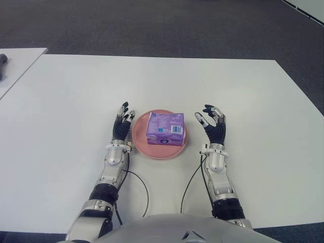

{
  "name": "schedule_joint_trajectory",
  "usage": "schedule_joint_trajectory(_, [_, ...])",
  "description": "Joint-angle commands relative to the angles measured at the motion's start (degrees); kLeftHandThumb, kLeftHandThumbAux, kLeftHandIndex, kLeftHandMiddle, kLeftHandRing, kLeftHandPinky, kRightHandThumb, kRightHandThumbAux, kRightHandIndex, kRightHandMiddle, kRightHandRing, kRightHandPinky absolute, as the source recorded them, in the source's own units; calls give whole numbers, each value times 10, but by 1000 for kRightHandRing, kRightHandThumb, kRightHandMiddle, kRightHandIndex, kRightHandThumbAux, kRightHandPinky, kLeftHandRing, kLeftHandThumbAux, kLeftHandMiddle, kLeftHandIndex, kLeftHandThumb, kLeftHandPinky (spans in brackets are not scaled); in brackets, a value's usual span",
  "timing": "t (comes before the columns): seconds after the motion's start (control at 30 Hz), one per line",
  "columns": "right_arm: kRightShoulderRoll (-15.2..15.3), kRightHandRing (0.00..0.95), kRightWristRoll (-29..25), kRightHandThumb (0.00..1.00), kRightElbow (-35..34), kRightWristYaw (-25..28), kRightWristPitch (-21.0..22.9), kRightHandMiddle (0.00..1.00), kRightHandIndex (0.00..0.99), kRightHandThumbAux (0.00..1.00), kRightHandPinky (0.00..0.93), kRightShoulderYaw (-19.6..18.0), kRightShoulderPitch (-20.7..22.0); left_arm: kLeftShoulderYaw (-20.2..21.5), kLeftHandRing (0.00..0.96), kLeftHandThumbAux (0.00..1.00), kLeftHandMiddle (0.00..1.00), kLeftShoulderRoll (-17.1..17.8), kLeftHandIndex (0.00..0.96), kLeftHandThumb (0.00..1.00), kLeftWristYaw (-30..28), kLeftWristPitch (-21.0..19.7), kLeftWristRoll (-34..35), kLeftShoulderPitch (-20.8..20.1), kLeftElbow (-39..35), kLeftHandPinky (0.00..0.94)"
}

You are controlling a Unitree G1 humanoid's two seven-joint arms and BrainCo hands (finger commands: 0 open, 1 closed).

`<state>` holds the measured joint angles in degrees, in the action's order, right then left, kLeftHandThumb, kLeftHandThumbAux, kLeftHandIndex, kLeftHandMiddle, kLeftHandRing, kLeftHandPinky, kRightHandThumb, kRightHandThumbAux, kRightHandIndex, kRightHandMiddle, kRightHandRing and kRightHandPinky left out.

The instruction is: Put the tissue paper into the plate.

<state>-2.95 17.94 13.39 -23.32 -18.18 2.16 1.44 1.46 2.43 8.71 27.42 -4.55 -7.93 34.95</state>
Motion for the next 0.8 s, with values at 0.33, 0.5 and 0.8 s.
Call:
schedule_joint_trajectory(0.33, [24,61,-80,141,51,87,-56,184,506,640,5,-13,-25,0,0,399,0,0,0,0,-3,-15,-2,4,-6,0])
schedule_joint_trajectory(0.5, [13,113,-59,164,39,53,-57,211,489,634,90,-16,-21,1,0,397,0,0,0,0,-1,-23,-3,2,-8,0])
schedule_joint_trajectory(0.8, [23,217,-68,182,137,46,-80,287,446,583,221,-23,43,1,0,395,0,-1,0,0,0,-30,-3,2,-13,0])
